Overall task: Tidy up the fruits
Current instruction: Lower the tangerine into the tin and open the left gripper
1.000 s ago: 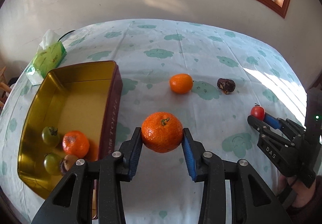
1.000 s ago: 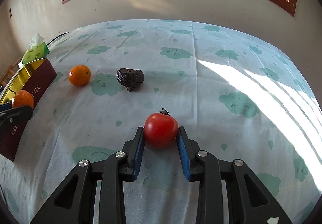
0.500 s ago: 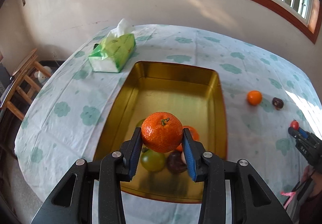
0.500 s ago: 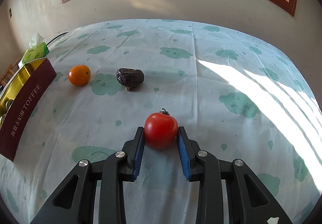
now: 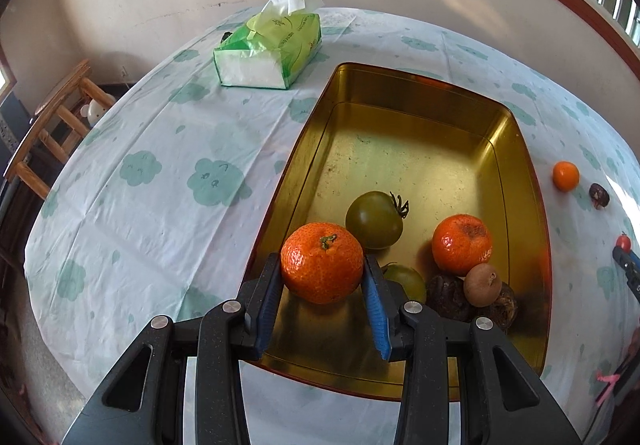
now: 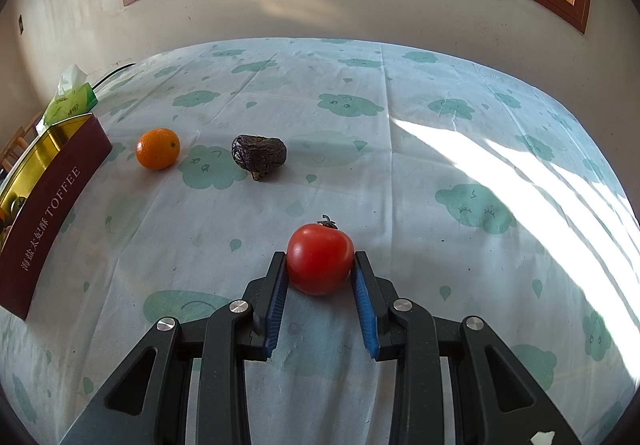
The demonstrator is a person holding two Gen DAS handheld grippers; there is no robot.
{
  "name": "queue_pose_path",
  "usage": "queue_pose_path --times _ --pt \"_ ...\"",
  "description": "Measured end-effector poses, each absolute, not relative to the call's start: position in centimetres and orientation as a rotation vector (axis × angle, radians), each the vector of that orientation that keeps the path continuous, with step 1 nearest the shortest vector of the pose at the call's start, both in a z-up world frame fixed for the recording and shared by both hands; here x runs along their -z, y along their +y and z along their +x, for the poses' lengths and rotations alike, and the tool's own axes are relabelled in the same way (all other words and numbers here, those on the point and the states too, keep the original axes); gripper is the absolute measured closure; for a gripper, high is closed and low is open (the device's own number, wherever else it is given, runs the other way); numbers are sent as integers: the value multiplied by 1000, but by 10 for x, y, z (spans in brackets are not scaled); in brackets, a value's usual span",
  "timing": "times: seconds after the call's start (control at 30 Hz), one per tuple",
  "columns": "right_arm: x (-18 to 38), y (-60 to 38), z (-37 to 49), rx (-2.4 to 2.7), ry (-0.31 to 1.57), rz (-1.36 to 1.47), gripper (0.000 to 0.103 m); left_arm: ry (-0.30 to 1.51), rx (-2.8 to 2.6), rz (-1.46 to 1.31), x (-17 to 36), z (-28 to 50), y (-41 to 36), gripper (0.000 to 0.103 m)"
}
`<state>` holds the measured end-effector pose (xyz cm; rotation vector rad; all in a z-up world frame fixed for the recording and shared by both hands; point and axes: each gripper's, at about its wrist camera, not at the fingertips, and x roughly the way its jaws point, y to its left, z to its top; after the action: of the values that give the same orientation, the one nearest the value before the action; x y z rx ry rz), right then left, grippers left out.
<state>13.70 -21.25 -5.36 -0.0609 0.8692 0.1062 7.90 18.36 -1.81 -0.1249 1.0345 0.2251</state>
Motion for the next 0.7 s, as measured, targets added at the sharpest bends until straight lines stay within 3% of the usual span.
queue_pose_path --times 0.7 --pt "53 -212 137 -106 869 -62 73 1073 -237 -76 28 80 179 61"
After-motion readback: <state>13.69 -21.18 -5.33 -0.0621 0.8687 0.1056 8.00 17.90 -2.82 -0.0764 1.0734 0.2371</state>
